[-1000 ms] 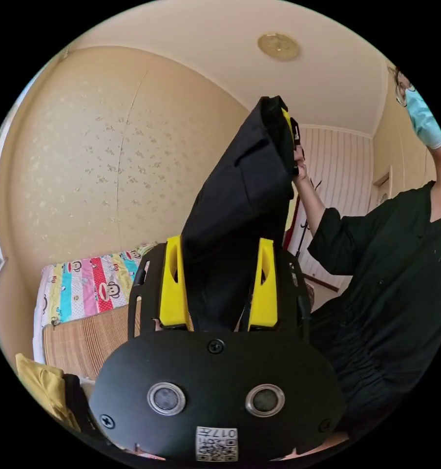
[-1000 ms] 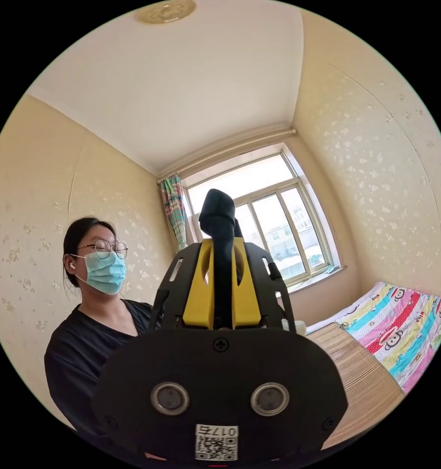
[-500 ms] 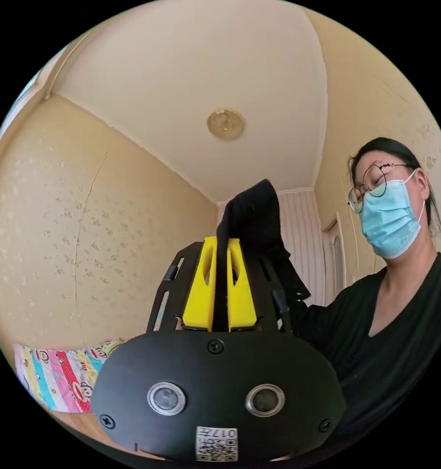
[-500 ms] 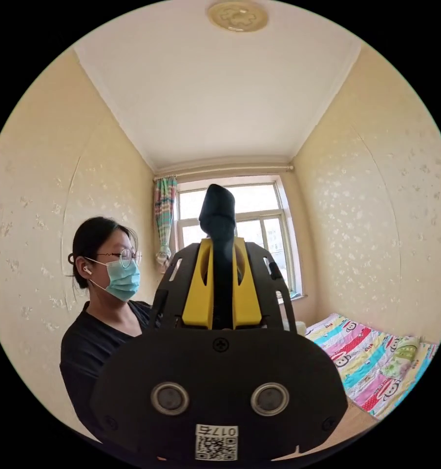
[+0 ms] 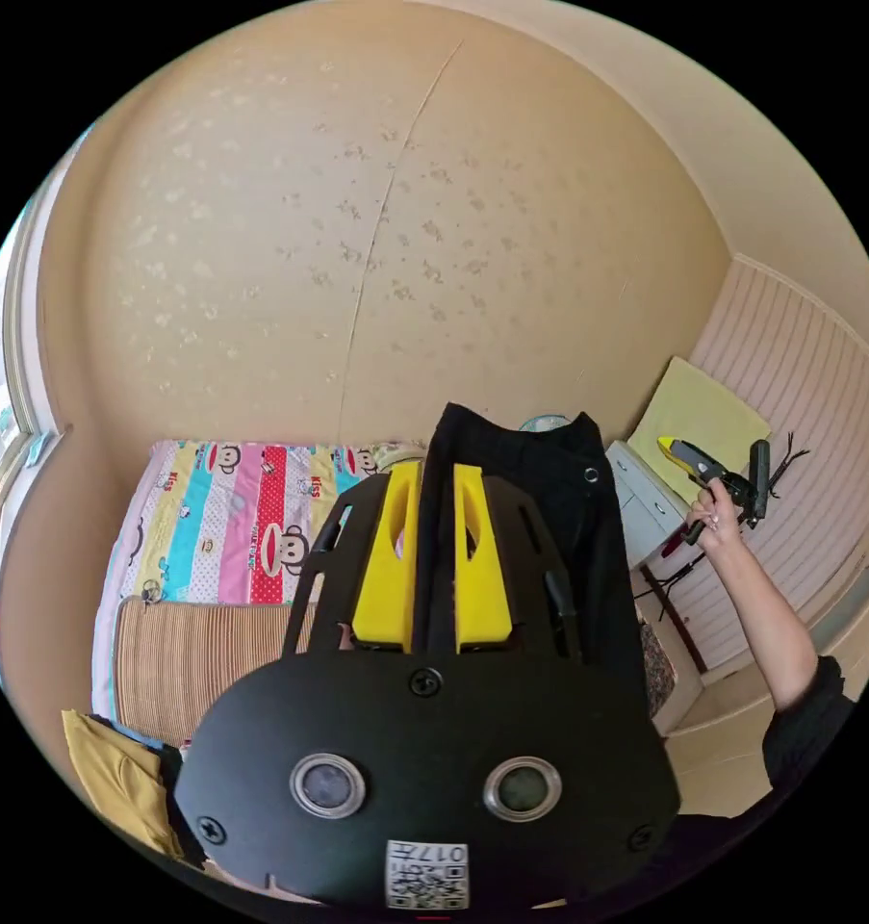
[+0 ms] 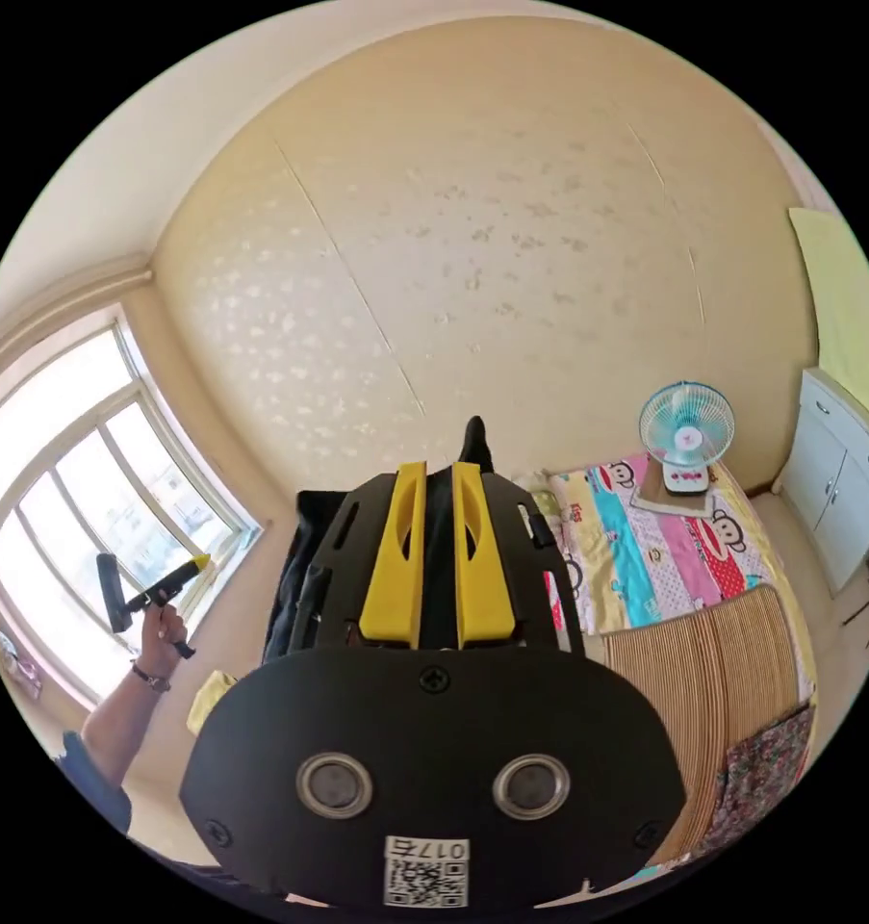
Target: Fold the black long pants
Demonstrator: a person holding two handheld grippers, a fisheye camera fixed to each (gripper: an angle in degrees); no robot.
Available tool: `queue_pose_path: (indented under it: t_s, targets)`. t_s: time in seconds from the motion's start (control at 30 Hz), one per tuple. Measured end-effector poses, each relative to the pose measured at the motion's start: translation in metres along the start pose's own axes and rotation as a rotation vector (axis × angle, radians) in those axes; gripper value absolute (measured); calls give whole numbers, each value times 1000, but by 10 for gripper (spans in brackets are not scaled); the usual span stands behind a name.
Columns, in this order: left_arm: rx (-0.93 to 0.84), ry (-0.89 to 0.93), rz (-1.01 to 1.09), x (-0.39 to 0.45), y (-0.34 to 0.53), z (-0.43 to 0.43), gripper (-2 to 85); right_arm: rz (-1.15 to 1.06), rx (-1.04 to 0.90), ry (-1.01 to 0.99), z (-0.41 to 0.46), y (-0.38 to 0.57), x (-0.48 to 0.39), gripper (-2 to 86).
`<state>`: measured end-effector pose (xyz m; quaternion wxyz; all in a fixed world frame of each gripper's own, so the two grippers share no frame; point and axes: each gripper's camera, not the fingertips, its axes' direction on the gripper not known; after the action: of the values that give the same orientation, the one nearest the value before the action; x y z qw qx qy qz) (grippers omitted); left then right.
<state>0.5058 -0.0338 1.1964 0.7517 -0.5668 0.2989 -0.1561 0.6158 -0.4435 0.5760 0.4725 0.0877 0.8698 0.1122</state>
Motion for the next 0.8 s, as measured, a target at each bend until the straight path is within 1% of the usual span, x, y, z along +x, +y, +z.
queue_pose_path:
  t_s: [0.03,0.07,0.1,0.13,0.17,0.2,0.23,0.27,0.3,0.33,0.37,0.43,0.5,0.57,0.6,0.63,0.7,0.73,0.8]
  targets:
    - [-77,11,-18,-33,46,39,71,-35,-95,76,37,33,13,79]
    - [-175,-15,-48,-64,102,81,76,-58,-139,102,55,54,20,81]
    - [-234,-25,-63,-78,134,103,78,-89,-232,116,91,103,37,82]
    - [-363,-36,-101,-105,198,145,82,-85,-352,115,128,160,56,84]
    - [-504,-40,-158,-129,267,186,86,-68,-418,119,145,189,66,85]
    - [-568,-37,-190,-139,301,203,87,-34,-550,126,175,251,83,87]
    - [-666,-19,-239,-154,367,232,90,-7,-662,127,198,313,95,89]
    - [-745,-7,-273,-162,423,253,95,0,-714,131,206,343,99,92]
    - [-782,-7,-283,-165,449,262,97,5,-810,158,217,399,104,97]
    - [-838,-3,-292,-168,493,275,103,4,-869,182,219,444,106,102]
    - [-872,18,-297,-168,529,285,107,4,-888,190,217,463,106,104]
    - [-914,33,-281,-165,568,297,110,24,-911,244,199,515,109,115]
    - [-957,-4,-253,-162,599,304,109,65,-888,322,179,534,116,122]
    - [-875,-57,-240,-158,617,293,83,117,-856,352,157,543,125,127]
    - [-892,-73,-240,-157,621,294,73,127,-859,369,147,547,130,130]
    - [-936,-93,-214,-155,629,295,40,121,-884,381,139,552,136,134]
    - [-952,-18,-201,-158,639,289,17,131,-934,363,132,561,146,145]
    - [-934,20,-243,-167,646,279,12,161,-997,324,131,571,155,152]
    - [-878,0,-310,-182,654,259,8,146,-1042,310,127,581,161,155]
